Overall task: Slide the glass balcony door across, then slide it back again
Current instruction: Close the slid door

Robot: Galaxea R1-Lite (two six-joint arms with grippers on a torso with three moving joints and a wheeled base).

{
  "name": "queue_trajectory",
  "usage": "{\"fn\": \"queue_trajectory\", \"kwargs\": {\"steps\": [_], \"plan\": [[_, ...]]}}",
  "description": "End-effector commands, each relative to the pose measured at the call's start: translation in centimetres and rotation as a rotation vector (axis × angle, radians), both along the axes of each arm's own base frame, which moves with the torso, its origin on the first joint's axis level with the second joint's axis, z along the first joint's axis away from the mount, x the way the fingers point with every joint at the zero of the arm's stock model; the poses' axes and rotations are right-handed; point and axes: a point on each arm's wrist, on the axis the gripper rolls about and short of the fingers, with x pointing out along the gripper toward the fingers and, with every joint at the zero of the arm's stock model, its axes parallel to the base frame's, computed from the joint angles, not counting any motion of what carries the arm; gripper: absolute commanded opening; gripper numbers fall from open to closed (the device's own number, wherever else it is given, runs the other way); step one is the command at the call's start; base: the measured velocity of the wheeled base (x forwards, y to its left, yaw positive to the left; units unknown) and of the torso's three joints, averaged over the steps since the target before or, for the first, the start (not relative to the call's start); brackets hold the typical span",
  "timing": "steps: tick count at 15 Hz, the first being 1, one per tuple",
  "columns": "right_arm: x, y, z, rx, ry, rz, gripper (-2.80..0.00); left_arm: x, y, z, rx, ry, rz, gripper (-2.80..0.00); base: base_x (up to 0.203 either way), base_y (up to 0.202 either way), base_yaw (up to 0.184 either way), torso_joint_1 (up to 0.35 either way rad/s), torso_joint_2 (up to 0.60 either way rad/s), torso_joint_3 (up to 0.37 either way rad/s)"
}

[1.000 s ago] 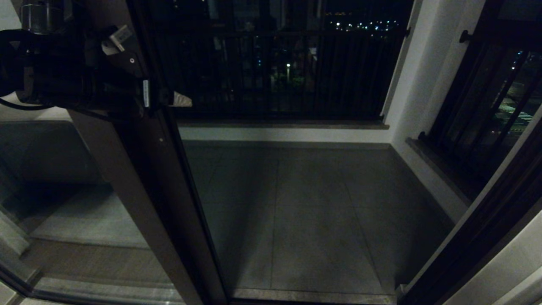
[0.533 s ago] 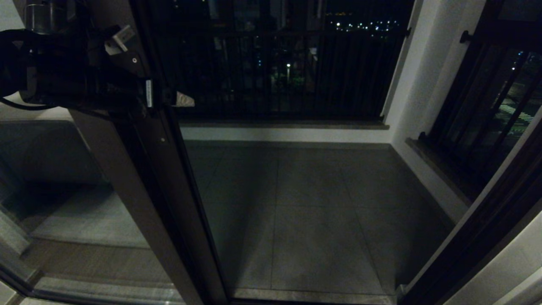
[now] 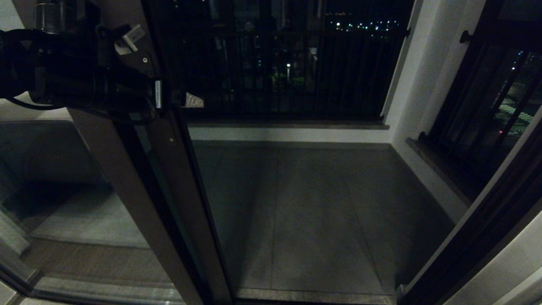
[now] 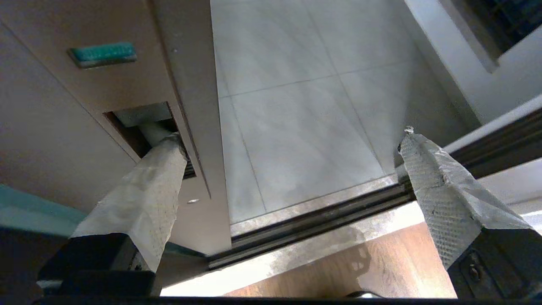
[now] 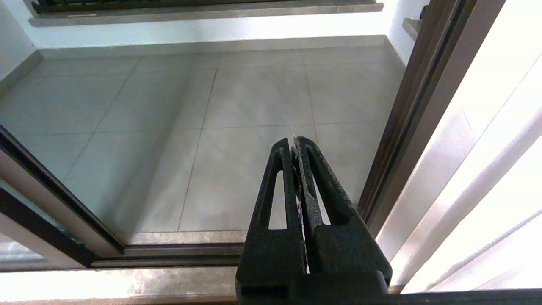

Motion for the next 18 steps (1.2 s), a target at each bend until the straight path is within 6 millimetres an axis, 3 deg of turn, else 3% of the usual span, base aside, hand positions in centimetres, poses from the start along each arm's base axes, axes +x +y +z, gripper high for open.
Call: {"fn": "queue_trajectory", "kwargs": {"steps": [1, 18], "plan": [[0.0, 0.0, 0.0, 0.000, 0.001, 0.000, -2.80, -0.1, -0.5, -0.1, 0.001, 0.008, -0.012, 0.00, 0.000, 0.000, 0.000, 0.000, 0.00, 0.000], [0.0, 0.0, 0.0, 0.000, 0.000, 0.000, -2.80, -1.2, -5.2, -0.1, 0.004, -0.029, -0.122, 0.00, 0.000, 0.000, 0.000, 0.000, 0.00, 0.000]]}}
